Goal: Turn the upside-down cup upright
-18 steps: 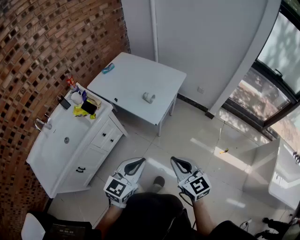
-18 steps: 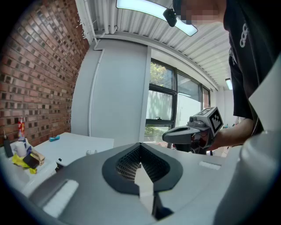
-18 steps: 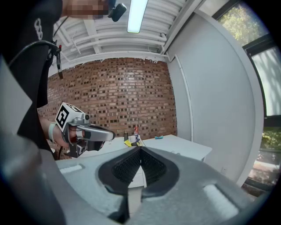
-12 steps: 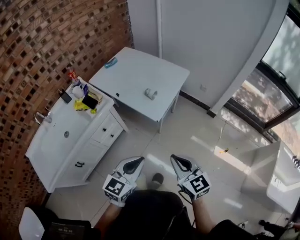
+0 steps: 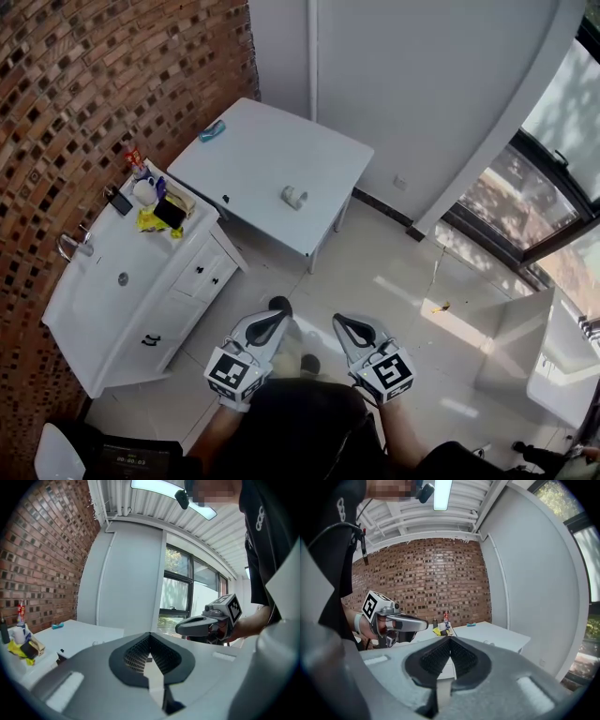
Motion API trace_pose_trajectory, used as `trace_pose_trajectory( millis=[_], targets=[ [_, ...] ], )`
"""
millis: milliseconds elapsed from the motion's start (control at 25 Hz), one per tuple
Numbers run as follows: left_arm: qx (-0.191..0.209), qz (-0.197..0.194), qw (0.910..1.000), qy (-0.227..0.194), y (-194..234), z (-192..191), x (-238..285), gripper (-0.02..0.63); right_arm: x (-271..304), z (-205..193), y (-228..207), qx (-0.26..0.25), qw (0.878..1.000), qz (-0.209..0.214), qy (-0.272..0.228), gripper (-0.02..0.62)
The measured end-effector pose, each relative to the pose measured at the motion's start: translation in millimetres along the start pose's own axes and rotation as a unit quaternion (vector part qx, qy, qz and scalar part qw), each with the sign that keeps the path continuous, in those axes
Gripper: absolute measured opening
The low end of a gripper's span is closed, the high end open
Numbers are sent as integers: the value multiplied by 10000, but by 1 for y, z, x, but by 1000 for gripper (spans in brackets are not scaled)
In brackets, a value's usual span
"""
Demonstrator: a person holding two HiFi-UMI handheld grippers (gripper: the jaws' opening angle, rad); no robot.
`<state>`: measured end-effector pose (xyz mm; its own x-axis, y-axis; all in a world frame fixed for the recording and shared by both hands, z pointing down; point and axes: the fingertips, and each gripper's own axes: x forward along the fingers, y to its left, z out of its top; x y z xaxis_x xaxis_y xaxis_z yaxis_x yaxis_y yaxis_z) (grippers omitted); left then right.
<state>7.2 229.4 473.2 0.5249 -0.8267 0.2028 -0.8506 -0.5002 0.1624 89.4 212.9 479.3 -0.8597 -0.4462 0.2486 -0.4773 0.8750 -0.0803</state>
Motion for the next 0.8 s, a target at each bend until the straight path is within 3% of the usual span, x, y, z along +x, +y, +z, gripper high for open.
trace_pose_trajectory(
  millis=[800],
  targets=[
    [-211,-89,9997,-18,140,31,97,15,140,31,-110,-98,9991,131,399,-8]
  ],
)
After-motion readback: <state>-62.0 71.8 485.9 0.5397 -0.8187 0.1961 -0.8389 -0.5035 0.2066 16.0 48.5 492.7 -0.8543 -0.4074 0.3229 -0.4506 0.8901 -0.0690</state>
